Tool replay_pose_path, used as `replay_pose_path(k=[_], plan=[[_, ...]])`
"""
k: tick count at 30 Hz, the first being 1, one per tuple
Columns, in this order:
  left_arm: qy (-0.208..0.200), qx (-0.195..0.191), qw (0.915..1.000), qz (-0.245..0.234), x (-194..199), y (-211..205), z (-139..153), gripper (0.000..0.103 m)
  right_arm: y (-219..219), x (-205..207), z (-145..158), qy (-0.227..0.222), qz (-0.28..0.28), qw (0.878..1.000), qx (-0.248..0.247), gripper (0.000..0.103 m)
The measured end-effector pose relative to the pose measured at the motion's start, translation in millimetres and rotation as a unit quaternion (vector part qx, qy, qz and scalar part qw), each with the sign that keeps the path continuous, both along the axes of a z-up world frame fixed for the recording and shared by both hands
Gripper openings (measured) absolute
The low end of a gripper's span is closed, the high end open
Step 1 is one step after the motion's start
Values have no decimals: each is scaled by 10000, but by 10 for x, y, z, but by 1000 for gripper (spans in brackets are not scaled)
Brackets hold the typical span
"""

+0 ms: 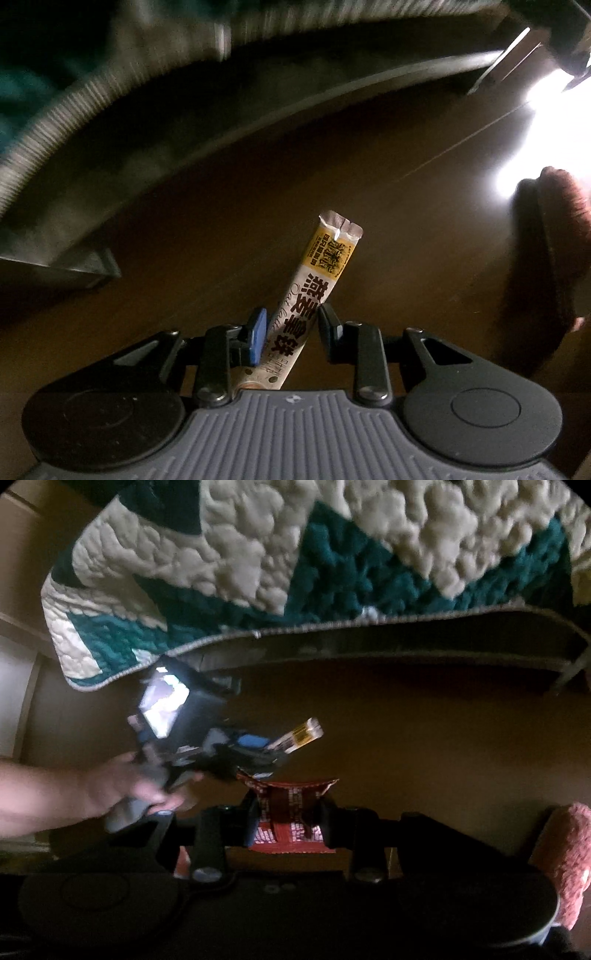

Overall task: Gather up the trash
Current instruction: 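Carry the snack stick and candy wrapper with both grippers over the wastebasket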

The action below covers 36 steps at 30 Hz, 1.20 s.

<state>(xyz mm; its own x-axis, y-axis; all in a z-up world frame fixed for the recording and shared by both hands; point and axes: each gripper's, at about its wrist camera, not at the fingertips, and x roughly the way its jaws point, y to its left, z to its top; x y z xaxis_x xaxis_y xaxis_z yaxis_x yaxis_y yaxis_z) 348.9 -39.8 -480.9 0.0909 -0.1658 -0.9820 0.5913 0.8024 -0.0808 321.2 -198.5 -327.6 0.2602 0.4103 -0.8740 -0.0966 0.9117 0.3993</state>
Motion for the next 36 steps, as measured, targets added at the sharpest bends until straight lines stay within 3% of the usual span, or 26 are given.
replay_pose_path(k=[7,13,21,27,36], plan=[[-413,-356,9984,162,-194,15,1115,29,2,-73,352,-792,-96,9966,-212,31],[-767,-687,9930,583,-391,-81,2097,29,-201,-269,1123,-1725,-428,9841,-45,31],[-1564,-1210,9714,1316,-790,-117,3407,29,-431,-729,2259,-2423,-327,9696,-128,31],[-2106,-1282,9559,1598,-990,-171,4352,29,-483,-937,3050,-2923,-132,9561,-166,31],[-2761,-1555,9279,1966,-794,-168,5507,29,-358,-709,4041,-3660,136,9302,-251,31]])
